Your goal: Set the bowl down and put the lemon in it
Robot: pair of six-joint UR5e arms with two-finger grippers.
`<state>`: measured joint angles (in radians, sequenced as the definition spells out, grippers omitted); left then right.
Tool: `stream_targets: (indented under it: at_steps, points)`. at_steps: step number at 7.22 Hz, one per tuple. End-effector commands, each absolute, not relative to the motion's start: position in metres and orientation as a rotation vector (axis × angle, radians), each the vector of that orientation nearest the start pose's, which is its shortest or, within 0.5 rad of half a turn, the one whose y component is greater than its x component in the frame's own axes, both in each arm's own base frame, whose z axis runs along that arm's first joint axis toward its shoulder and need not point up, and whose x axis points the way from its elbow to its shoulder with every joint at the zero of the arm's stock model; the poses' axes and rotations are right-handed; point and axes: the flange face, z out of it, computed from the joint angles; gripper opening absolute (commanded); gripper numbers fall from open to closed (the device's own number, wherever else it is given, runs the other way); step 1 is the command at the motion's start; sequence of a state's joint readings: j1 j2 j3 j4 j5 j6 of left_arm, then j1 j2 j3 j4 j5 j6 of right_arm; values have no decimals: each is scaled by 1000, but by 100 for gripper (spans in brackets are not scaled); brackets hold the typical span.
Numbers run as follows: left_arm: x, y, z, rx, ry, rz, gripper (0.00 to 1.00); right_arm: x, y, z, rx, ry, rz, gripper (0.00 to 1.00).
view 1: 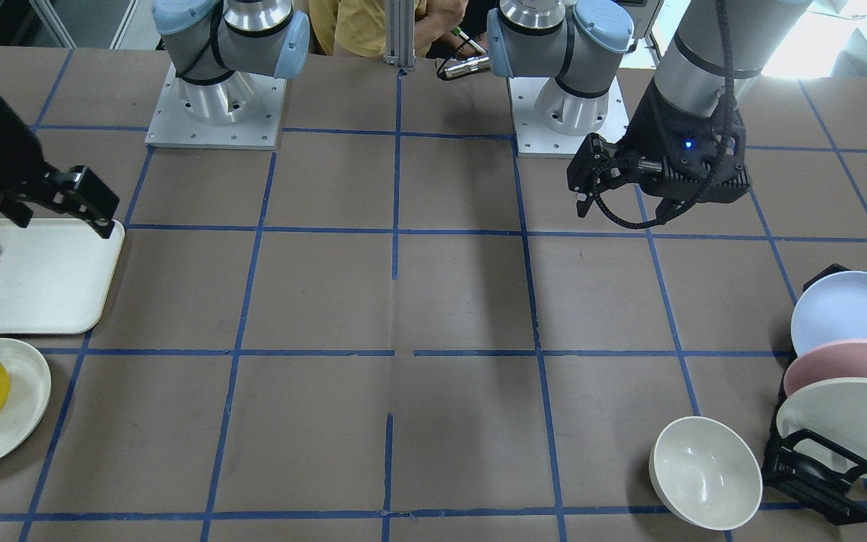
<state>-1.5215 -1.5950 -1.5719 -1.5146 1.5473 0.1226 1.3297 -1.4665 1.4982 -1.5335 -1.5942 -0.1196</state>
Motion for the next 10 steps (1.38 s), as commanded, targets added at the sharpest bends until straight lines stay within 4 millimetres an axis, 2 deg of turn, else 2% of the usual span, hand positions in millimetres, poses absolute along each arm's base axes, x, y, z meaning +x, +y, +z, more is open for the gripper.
stream_targets:
  at_steps: [1, 2, 3, 4, 5, 6, 7, 8, 10]
  points:
    - [-102, -559, 441, 98, 3162, -61, 100, -70, -566, 432, 148, 3130, 144, 100]
    - [-79, -600, 414, 49, 3165, -34, 100, -83, -588, 421, 98, 3167, 16, 100]
    - [-25, -645, 382, -17, 3174, 13, 100, -92, -608, 393, 76, 3175, -9, 100]
    - [14, -684, 363, -29, 3174, 9, 100, -110, -620, 375, 108, 3178, -32, 100]
    - [30, -718, 340, 33, 3160, 20, 100, -131, -625, 360, 96, 3179, -38, 100]
    - [59, -732, 319, 167, 3109, 61, 100, -150, -635, 324, 30, 3173, 8, 100]
    - [94, -736, 299, 199, 3117, 79, 100, -174, -643, 292, -16, 3176, 20, 100]
    - [104, -745, 284, 217, 3106, 13, 100, -194, -643, 273, -65, 3168, 38, 100]
    - [108, -748, 261, 214, 3120, 50, 100, -199, -649, 249, -66, 3168, 52, 100]
